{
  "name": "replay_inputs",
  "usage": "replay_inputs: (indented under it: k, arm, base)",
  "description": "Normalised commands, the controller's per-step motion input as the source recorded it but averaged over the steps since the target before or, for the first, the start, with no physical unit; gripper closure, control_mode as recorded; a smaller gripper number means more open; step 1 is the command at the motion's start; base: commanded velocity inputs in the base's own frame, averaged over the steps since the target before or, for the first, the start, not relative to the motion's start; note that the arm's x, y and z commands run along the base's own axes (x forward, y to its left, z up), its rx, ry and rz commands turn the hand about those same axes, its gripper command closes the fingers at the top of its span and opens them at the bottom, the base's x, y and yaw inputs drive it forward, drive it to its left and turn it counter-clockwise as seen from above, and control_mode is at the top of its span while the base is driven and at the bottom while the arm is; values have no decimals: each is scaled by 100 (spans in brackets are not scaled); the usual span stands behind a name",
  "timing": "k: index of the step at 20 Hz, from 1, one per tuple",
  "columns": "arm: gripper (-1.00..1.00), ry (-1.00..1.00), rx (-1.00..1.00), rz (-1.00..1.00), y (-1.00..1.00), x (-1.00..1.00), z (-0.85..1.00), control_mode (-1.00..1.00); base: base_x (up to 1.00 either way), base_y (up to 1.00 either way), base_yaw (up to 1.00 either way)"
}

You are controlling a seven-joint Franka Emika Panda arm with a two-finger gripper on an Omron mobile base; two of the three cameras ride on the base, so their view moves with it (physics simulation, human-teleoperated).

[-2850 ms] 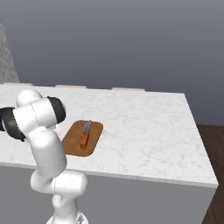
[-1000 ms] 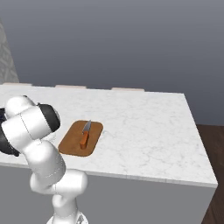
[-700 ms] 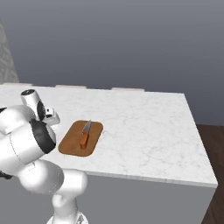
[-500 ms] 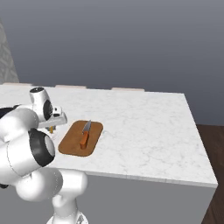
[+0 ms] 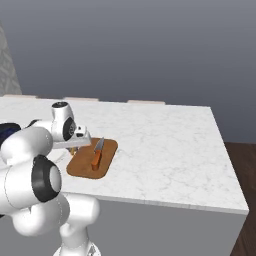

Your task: Pick up the knife from the drawer and place it on the cutting board. Then place the meat from the plate to the cutting board.

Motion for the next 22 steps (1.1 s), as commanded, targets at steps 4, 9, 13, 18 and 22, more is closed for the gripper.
replay_inputs:
  k: [4, 9, 13, 18, 22]
  arm:
    - [100, 3, 0, -8, -32, 11, -21, -100]
    - [100, 0, 0, -10, -32, 3, -34, -100]
    - [100, 0, 0, -6, -4, 7, -16, -100]
    - [100, 0, 0, -2, 0, 13, -12, -100]
    - [-100, 0, 0, 0, 0, 11, -8, -100]
  base:
    - [0, 0, 0]
    - [0, 0, 0]
    - [0, 0, 0]
    - [0, 0, 0]
    - [0, 0, 0]
